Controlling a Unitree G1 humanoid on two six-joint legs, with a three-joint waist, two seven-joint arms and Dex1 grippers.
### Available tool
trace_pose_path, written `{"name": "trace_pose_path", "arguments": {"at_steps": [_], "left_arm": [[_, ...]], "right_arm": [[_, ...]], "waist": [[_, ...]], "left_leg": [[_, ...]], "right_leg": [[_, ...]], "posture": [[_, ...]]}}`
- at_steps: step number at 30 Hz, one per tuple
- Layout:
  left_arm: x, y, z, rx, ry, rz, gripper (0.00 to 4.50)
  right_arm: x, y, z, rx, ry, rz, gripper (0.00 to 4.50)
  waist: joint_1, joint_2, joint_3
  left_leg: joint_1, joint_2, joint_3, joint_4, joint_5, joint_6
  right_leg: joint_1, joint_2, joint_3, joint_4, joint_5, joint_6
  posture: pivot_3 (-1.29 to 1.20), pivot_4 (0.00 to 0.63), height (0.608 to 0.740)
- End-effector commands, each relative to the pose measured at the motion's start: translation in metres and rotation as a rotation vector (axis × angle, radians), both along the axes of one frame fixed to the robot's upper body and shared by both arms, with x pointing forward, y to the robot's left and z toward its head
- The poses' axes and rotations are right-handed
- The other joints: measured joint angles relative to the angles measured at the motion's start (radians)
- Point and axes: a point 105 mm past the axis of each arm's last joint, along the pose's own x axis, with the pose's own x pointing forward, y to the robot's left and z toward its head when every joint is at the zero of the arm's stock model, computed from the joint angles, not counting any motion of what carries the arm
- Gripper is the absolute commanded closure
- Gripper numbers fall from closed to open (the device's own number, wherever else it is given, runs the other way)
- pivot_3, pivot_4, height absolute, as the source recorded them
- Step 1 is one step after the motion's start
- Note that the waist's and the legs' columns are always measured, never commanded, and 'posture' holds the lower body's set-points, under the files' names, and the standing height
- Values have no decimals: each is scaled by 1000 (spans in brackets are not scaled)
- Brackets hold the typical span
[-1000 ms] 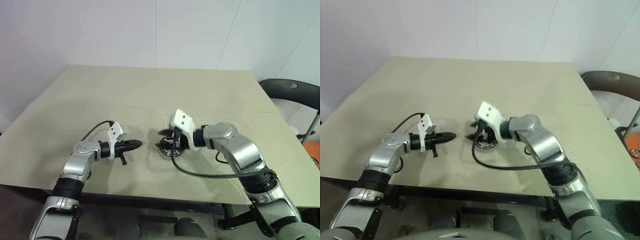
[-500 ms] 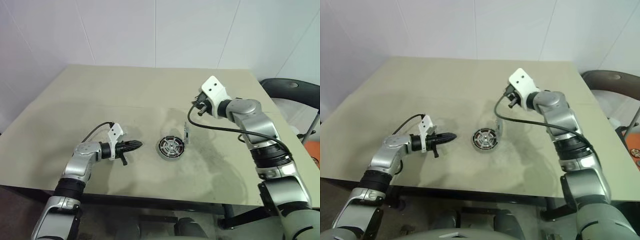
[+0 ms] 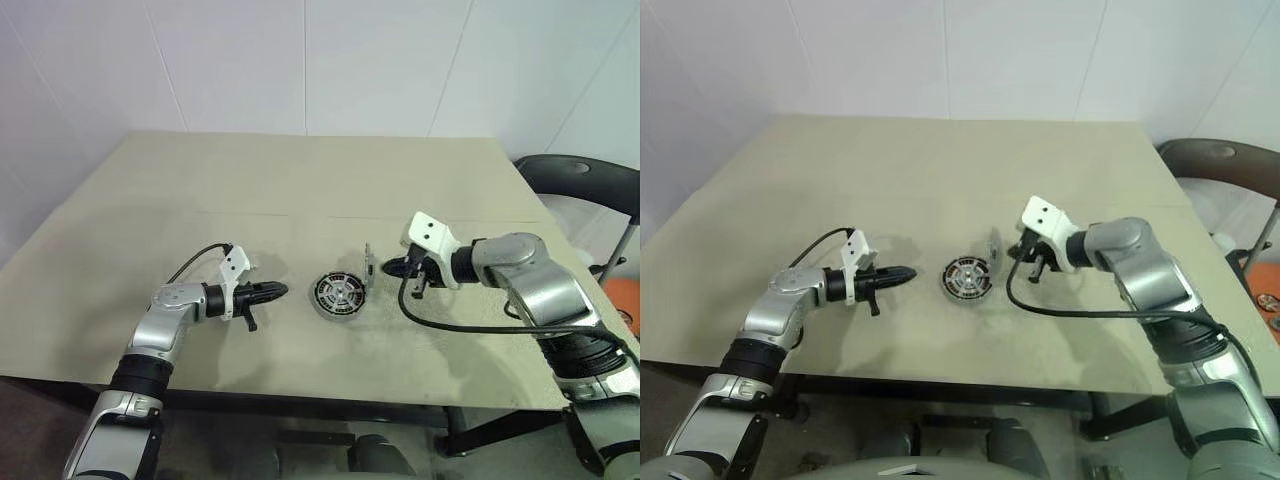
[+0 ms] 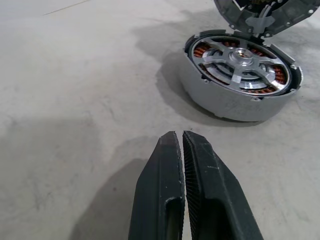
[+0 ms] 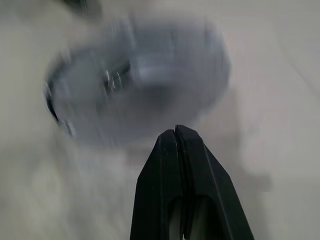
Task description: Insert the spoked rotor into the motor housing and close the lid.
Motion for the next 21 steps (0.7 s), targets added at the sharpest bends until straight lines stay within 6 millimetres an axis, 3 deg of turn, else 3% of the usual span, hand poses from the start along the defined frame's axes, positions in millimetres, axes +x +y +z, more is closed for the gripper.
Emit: {"name": "trace_pose_path", "arguments": {"at_steps": [1,5,14,21], "left_arm": [[3,-4,14,-10,-49,-19,4277],[3,-3,15,-6,-50,-15,4277],[3,0,15,-1,-50,-3,4277],[4,-1,14,2,-50,4,4277]], "right_arm": [[3,7,17,74,-49,-19,4473],[1,17,10,125,-22,-40,4473],[-14,42,-37,91,92,-68,4473],[-10,58,-40,151,92,-121,4473]], "waist": [[-1,0,0],[-1,0,0],[-7,0,0],[-8,0,0]], "left_leg": [[0,0,0,0,0,0],[0,0,0,1,0,0],[0,0,0,1,0,0],[1,0,0,2,0,0]], "right_leg": [[0,0,0,0,0,0],[0,0,0,0,0,0],[0,0,0,1,0,0],[1,0,0,1,0,0]], "posture": [[0,0,740],[0,0,740],[0,0,740],[0,0,740]]}}
